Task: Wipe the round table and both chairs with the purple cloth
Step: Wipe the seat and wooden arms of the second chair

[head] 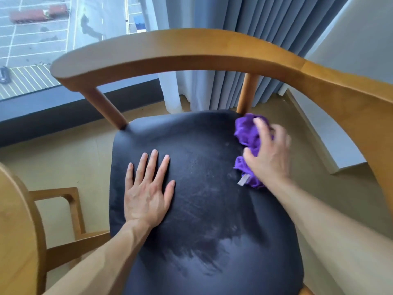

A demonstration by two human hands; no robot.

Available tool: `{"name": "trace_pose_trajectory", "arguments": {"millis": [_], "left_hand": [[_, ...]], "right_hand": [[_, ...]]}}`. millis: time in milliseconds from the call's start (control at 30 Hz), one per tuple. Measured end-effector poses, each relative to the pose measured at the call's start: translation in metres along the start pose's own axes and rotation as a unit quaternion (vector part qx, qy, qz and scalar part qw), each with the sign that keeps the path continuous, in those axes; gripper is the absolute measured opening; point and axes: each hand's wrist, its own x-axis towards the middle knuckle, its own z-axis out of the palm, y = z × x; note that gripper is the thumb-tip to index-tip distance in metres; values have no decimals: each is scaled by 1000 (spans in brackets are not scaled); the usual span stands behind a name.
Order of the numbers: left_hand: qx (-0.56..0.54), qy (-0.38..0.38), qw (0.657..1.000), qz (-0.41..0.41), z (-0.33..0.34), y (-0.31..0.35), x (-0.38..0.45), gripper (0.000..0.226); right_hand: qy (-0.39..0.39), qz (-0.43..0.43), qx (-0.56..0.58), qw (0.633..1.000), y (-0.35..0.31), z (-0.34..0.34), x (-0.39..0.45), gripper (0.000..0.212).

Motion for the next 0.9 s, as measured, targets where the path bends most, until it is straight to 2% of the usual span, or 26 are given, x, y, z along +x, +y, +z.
{"name": "trace_pose_trajectory", "arguments": {"millis": [67, 133, 233, 333, 467, 567, 633, 733, 900], "left_hand": [[-1, 2, 1000, 1, 1, 0, 1, 64], [2, 5, 1000, 3, 2, 0, 0, 64], [6, 7, 1000, 4, 2, 1, 0, 64], [9, 7, 1000, 3, 2, 0, 1, 64], [7, 10, 1000, 4, 2, 2, 0, 64], [8, 22, 1000, 3, 3, 4, 1, 64], [8, 25, 1000, 7, 4, 4, 0, 64], [3, 30, 1000, 7, 5, 3, 1, 64], [5, 22, 1000, 5, 8, 1, 0, 64]], "right_hand": [[-32, 173, 40, 984, 2, -4, 17, 79], [-53, 225, 29, 972, -14, -5, 30, 71], [-20, 177, 17, 984, -46, 1, 26, 58], [18, 86, 54, 995, -62, 7, 14, 50], [26, -102, 92, 990, -92, 21, 14, 50], [46, -158, 44, 985, -100, 25, 43, 51], [43, -152, -21, 987, -92, 23, 67, 48], [-36, -88, -88, 992, -96, 28, 82, 48], [-72, -25, -57, 995, -132, 29, 84, 39]]}}
